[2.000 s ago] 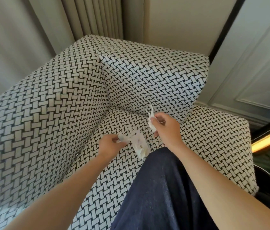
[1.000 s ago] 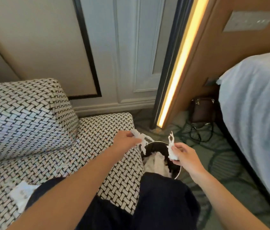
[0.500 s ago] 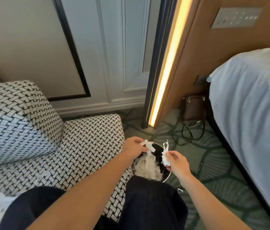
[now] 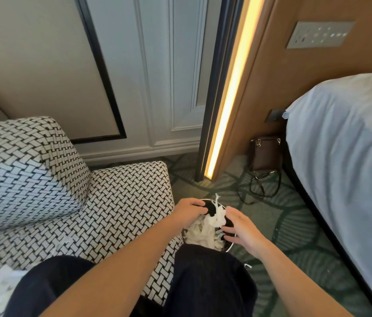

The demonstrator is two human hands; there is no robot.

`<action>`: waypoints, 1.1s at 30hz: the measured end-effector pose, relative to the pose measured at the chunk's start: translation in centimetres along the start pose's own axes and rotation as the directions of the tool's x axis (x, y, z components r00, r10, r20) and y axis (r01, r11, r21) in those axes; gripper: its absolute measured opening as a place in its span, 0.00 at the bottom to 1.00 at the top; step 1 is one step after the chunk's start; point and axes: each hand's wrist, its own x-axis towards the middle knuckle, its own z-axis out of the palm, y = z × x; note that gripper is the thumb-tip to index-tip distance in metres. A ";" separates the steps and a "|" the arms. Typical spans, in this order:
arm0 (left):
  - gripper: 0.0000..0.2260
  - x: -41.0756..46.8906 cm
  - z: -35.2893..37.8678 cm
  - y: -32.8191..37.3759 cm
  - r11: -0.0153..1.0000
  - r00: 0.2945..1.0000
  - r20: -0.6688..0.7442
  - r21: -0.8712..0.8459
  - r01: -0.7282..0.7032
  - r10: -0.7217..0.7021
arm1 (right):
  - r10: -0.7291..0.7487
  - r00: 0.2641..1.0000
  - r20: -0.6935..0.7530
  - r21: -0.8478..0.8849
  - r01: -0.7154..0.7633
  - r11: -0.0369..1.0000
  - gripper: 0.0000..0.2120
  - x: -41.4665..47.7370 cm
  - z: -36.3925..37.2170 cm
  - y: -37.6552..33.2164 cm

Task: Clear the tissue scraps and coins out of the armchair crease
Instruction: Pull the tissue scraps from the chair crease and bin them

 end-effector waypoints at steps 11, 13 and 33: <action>0.12 -5.6 -4.6 0.0 0.992 0.992 0.030 0.032 -0.126 0.125 | -0.137 0.987 0.086 -0.341 0.159 0.927 0.11 -3.5 1.4 -2.2; 0.12 -7.3 -6.9 -0.7 0.984 0.985 0.019 0.045 -0.170 0.169 | -0.173 0.980 0.097 -0.404 0.197 0.893 0.06 -4.2 2.6 -3.3; 0.08 -25.1 -28.7 -23.5 0.840 0.800 -0.584 -0.497 -0.219 -0.137 | -0.265 0.737 0.622 -0.613 0.669 0.420 0.15 -10.2 32.2 -7.9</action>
